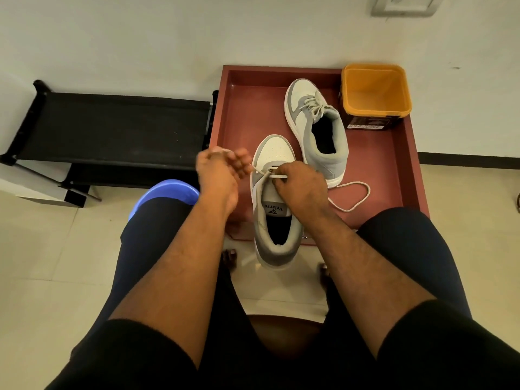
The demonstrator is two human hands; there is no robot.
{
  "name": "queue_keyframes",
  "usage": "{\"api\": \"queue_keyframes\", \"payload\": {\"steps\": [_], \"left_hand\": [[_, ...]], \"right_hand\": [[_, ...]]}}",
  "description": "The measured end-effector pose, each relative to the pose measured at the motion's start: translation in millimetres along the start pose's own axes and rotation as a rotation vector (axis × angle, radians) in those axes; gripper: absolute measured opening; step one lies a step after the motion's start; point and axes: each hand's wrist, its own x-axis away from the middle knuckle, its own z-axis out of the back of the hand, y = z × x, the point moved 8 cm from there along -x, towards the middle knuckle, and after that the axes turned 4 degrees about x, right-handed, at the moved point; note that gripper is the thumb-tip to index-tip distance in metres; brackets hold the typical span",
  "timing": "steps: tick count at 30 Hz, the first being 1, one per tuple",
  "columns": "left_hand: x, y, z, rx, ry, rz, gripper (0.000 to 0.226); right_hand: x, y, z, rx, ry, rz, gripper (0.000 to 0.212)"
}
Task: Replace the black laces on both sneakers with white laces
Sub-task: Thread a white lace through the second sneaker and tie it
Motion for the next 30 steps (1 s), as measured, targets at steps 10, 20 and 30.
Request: {"api": "queue_keyframes", "payload": {"steps": [10, 20, 30], "left_hand": [[14.9, 46.3, -9.6, -0.687, -0.080, -0.659, 0.038], [10.0, 2.6, -15.6, -0.687, -0.198, -0.282, 0.018], [19.0, 31.0, -26.0, -1.489, -0.124, -0.782, 0.042]], "right_hand": [[3.2, 52.3, 29.2, -0.584, 0.144, -0.161, 0.031], [8.0, 50.4, -17.4, -0.466, -0.107, -0.175, 0.035], [9.1, 42.2, 0.1, -0.468, 0.040, -0.129, 0.015]]}}
